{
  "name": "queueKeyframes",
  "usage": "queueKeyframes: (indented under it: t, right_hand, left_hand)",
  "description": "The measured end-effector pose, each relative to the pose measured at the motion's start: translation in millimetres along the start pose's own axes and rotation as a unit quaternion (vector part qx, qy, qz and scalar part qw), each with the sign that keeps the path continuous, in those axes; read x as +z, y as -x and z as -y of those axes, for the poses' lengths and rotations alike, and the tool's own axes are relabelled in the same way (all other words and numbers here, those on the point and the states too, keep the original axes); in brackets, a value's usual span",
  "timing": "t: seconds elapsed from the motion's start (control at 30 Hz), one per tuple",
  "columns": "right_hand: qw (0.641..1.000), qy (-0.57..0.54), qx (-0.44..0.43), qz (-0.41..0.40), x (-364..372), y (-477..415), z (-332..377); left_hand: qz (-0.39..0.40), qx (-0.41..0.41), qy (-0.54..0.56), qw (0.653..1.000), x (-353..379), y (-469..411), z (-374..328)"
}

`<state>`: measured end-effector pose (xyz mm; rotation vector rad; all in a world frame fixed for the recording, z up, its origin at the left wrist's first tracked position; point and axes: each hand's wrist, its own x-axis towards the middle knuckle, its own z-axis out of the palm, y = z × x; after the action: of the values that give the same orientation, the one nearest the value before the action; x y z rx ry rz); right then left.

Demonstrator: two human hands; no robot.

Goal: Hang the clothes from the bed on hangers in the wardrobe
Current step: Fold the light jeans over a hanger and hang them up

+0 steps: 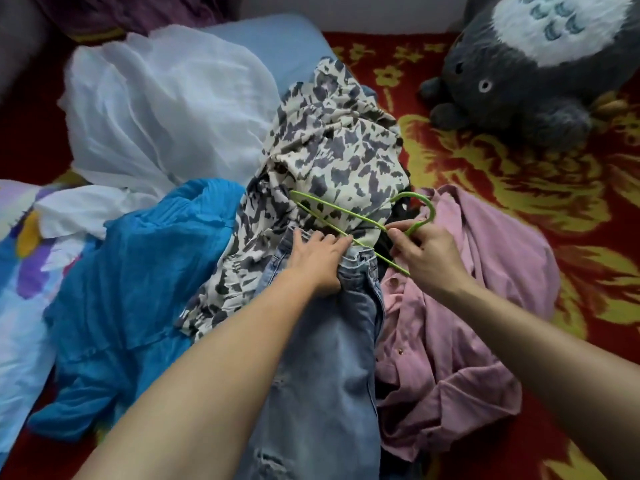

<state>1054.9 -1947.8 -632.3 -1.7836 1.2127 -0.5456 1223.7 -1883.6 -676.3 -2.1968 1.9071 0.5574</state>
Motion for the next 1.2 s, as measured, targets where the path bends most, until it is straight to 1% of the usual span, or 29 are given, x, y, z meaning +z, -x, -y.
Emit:
queueKeyframes:
  t: [0.03,0.1,0.17,0.27,0.3,0.33,0.37,0.4,0.43,0.47,0.5,0.53,0.6,0.67,0.7,0.73,0.77,0.8,0.83,0.87,0.93,0.97,1.0,1.03,1.07,1.1,1.2]
  right_hand:
    - [1.000,-0.005,0.002,0.005,0.5,2.0,-0.8]
    - [1.000,-0.006,-0.008,0.008,3.5,6.7,2.3]
    - [0.999,-0.010,-0.031,0.017,6.8,14.5,9.0]
    - [0.996,-0.016,-0.069,0.047,10.3,27.8,13.4]
    - [0.996,-0.015,-0.076,0.050,9.4,31.9,13.7]
    - [0.995,-0.016,-0.081,0.049,7.4,35.7,12.2]
    - [0.995,-0.015,-0.083,0.050,5.6,39.1,10.0]
    - [0.995,-0.007,-0.085,0.052,4.8,42.2,6.6]
    - [0.995,0.006,-0.085,0.057,4.9,45.3,2.2]
    - [0.994,0.020,-0.085,0.063,5.9,47.2,-2.7]
    - [0.994,0.033,-0.083,0.069,6.4,49.2,-6.1]
    - [0.993,0.041,-0.082,0.072,7.1,50.5,-8.8]
    - [0.993,0.048,-0.089,0.063,5.9,53.2,-11.7]
    - [0.991,0.065,-0.104,0.056,3.6,57.2,-13.7]
    - [0.989,0.080,-0.110,0.056,3.6,60.3,-14.2]
    - [0.987,0.096,-0.113,0.058,5.1,63.8,-15.7]
    - [0.985,0.109,-0.118,0.059,8.1,68.7,-17.2]
    - [0.983,0.121,-0.128,0.057,12.3,74.6,-18.5]
    - [0.979,0.132,-0.144,0.050,17.0,81.5,-19.6]
    - [0.975,0.143,-0.164,0.039,21.7,88.5,-21.5]
    - [0.967,0.166,-0.193,0.026,30.0,100.7,-28.0]
    - [0.962,0.180,-0.203,0.028,33.5,105.5,-32.1]
    - [0.957,0.196,-0.212,0.029,36.2,110.3,-36.0]
    - [0.951,0.213,-0.221,0.030,38.0,115.1,-39.8]
    - [0.945,0.229,-0.230,0.029,38.8,119.1,-43.5]
    - [0.940,0.239,-0.241,0.025,38.4,122.7,-45.2]
    - [0.931,0.247,-0.268,0.005,36.4,132.9,-42.7]
  left_hand:
    - [-0.022,0.002,-0.007,1.000,-1.5,4.6,-2.1]
    - [-0.109,0.014,-0.014,0.994,1.7,25.0,-4.0]
    - [-0.214,0.036,0.003,0.976,6.3,47.7,-2.7]
    - [-0.325,0.066,0.029,0.943,4.5,46.0,7.1]
    - [-0.331,0.064,0.033,0.941,2.3,38.5,9.6]
    - [-0.307,0.048,0.039,0.950,0.3,31.2,10.1]
    - [-0.258,0.018,0.042,0.965,-1.8,25.9,9.6]
    - [-0.192,-0.026,0.042,0.980,-1.4,22.5,8.1]
    - [-0.140,-0.066,0.036,0.987,1.6,20.9,7.1]
    - [-0.112,-0.089,0.028,0.989,8.5,21.5,8.2]
    - [-0.101,-0.097,0.031,0.990,15.1,27.6,10.2]
    - [-0.111,-0.090,0.040,0.989,22.7,37.6,14.2]
    - [-0.187,-0.026,0.061,0.980,33.0,68.3,23.7]
    - [-0.279,0.054,0.095,0.954,37.5,104.1,37.4]
    - [-0.305,0.074,0.114,0.943,31.2,117.6,44.1]
    - [-0.330,0.077,0.133,0.931,17.1,122.6,47.4]
    - [-0.355,0.061,0.149,0.921,0.6,119.5,47.7]
    - [-0.362,0.040,0.166,0.916,-15.9,108.6,47.3]
    - [-0.342,0.022,0.183,0.921,-32.0,91.9,46.4]
    - [-0.288,0.013,0.191,0.938,-45.6,71.6,45.0]
    - [-0.130,0.011,0.151,0.980,-57.6,30.6,40.5]
    - [-0.057,0.009,0.112,0.992,-53.0,14.5,37.5]
    - [0.000,0.010,0.082,0.997,-44.5,3.2,35.0]
    - [0.036,0.007,0.075,0.997,-34.1,-3.7,32.9]
    - [0.046,0.010,0.089,0.995,-24.5,-6.2,30.9]
    - [0.033,0.021,0.112,0.993,-18.1,-5.4,29.2]
    - [-0.055,0.051,0.152,0.986,-33.5,10.2,25.9]
